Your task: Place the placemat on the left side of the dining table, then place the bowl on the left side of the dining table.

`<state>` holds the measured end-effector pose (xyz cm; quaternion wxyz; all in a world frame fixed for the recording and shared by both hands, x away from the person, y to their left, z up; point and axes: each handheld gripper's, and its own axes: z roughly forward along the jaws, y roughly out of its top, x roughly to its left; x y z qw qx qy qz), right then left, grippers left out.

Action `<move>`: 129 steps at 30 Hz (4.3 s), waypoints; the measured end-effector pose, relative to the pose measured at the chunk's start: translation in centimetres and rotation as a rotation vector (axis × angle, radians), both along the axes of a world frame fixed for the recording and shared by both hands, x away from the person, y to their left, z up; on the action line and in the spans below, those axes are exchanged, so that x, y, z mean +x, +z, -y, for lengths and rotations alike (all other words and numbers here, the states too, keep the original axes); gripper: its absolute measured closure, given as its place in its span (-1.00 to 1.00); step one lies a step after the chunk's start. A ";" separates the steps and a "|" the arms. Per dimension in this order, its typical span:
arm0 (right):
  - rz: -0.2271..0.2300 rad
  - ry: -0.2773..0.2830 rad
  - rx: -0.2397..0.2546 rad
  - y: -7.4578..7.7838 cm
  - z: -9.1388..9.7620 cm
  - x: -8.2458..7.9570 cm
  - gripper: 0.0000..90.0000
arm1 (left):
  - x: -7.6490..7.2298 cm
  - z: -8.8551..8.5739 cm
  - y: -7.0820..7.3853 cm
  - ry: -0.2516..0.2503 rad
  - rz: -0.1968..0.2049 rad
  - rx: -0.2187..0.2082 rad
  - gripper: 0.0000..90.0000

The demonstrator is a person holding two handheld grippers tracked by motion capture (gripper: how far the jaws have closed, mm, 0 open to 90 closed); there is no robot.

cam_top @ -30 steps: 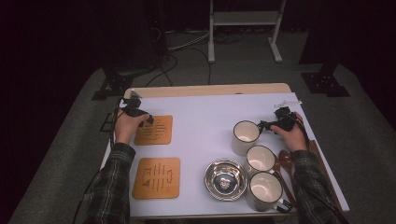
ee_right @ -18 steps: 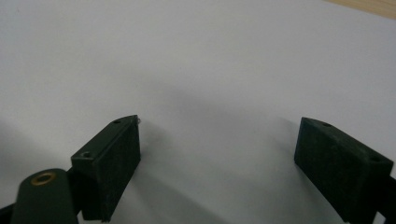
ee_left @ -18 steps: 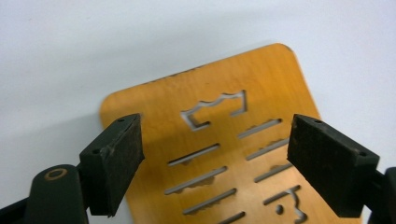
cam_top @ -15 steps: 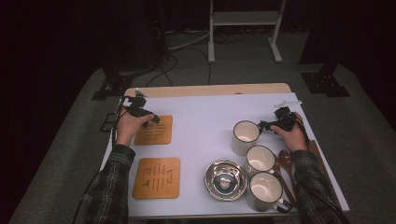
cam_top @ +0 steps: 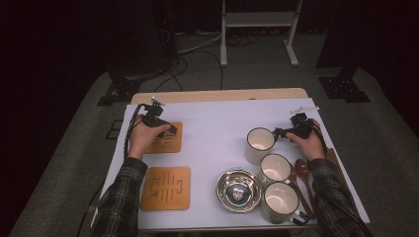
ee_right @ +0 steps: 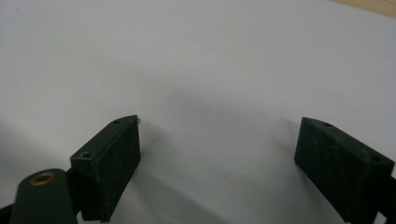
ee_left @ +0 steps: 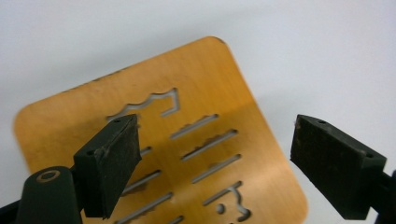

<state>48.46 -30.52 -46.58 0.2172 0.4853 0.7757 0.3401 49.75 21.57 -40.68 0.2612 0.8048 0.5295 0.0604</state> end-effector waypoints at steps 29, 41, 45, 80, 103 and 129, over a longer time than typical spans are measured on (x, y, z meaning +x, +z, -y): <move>-0.004 -0.001 0.002 0.0 0.0 0.0 -0.71 | -5.5 3.7 0.5 -0.129 0.017 0.000 -0.67; -0.006 0.000 0.002 0.0 0.0 0.0 -0.71 | -7.3 4.5 0.8 -0.149 0.033 -0.014 -0.67; -0.006 0.000 0.003 0.0 0.0 0.0 -0.71 | -7.8 4.7 1.1 -0.162 0.043 -0.020 -0.67; -0.003 0.000 0.001 0.0 0.0 0.0 -0.71 | -12.7 11.9 1.7 -0.371 0.056 -0.041 -0.67; -0.001 0.000 -0.001 0.0 0.0 0.0 -0.71 | -14.4 16.0 0.3 -0.477 0.023 -0.025 -0.66; 0.001 -0.001 -0.002 0.0 0.0 0.0 -0.71 | -15.1 18.4 -1.9 -0.517 -0.008 0.024 -0.56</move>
